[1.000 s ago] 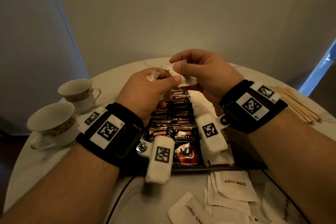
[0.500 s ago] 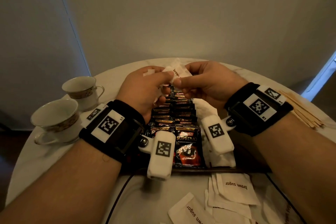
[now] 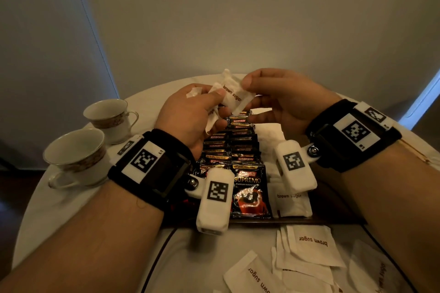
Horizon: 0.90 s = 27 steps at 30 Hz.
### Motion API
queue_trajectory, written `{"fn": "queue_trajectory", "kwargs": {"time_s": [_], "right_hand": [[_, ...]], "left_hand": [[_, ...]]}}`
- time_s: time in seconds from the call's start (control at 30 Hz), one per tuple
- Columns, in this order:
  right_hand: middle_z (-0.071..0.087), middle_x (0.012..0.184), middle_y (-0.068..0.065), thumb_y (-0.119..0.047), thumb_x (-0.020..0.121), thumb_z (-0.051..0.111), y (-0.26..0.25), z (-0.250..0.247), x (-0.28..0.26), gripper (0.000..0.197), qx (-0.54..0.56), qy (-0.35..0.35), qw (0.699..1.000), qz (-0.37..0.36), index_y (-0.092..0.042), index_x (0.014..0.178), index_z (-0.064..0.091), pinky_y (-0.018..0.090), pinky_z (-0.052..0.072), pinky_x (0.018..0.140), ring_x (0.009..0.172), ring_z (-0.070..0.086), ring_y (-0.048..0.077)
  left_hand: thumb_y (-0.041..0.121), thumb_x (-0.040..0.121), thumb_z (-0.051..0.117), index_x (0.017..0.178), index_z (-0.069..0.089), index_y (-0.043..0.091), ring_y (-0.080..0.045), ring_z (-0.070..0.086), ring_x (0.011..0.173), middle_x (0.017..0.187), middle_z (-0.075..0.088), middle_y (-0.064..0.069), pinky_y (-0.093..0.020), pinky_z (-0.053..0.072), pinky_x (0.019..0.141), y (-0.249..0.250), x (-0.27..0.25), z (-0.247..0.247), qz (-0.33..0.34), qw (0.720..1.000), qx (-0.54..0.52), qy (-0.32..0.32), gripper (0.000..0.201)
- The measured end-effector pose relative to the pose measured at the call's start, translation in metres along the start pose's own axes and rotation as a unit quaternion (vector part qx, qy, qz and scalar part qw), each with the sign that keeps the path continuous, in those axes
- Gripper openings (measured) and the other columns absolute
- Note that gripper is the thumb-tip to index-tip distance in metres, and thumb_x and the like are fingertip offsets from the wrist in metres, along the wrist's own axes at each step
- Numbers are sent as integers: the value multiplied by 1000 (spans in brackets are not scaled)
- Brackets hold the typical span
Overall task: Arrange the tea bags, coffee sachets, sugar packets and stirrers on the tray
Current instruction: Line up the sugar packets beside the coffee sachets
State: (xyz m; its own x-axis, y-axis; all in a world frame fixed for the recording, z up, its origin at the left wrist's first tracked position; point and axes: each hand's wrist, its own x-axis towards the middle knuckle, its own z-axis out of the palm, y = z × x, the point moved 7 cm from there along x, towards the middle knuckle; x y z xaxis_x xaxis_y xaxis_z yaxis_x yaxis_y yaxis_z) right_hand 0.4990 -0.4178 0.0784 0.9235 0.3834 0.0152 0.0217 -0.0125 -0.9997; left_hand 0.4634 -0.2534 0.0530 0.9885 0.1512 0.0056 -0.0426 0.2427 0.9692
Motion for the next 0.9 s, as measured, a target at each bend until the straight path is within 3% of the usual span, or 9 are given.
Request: {"fn": "queue_trajectory", "kwargs": {"time_s": [0.1,0.27,0.43,0.57,0.63,0.77,0.9], "right_hand": [[74,82,3,-10,89,73,-3,-7,1,8,-63,41,997,-18,-9,96,70,26,58,60,68,66,12],[67,75,1,-2,91,70,3,-62,10,9,-10,173,985,-22,-8,96,75,21,42,47,57,51,9],[53,74,4,-1,99,59,44,-131,16,16,-79,262,956,102,-9,93,70,20,35,40,55,40,11],[55,81,7,0,100,50,73,-154,14,23,-145,260,929,219,-10,95,70,23,35,49,58,41,12],[58,80,8,-3,99,52,79,-159,13,22,-163,267,919,241,-11,97,73,26,37,52,57,43,14],[68,77,3,-7,87,67,78,-166,18,19,-206,283,917,189,-16,99,79,31,47,59,63,58,16],[71,76,2,-1,84,68,80,-172,24,22,-193,291,924,157,-14,97,79,35,51,70,69,64,18]], "left_hand": [[11,98,67,97,67,10,-13,69,63,81,74,-9,-24,55,49,-1,-2,2,-11,1000,-10,-7,2],[8,97,65,94,67,9,-13,68,61,84,76,-8,-25,57,53,0,-4,5,-16,999,-19,-20,4],[9,98,64,94,66,9,-14,66,59,78,75,-7,-25,56,52,1,-4,4,-17,1000,-22,-12,4],[8,97,64,94,66,9,-14,66,59,77,75,-6,-25,57,53,-4,-4,4,-26,999,-17,-10,4],[9,97,65,95,66,10,-14,67,59,77,75,-5,-25,57,53,-4,-4,4,-27,1000,-14,-7,3],[10,96,66,100,67,10,-13,67,60,78,75,-4,-26,56,55,-3,-5,2,-27,1000,-10,-4,4],[10,96,66,100,67,9,-13,67,60,76,75,-4,-25,56,54,-2,-6,2,-27,1000,-15,-4,4]]}}
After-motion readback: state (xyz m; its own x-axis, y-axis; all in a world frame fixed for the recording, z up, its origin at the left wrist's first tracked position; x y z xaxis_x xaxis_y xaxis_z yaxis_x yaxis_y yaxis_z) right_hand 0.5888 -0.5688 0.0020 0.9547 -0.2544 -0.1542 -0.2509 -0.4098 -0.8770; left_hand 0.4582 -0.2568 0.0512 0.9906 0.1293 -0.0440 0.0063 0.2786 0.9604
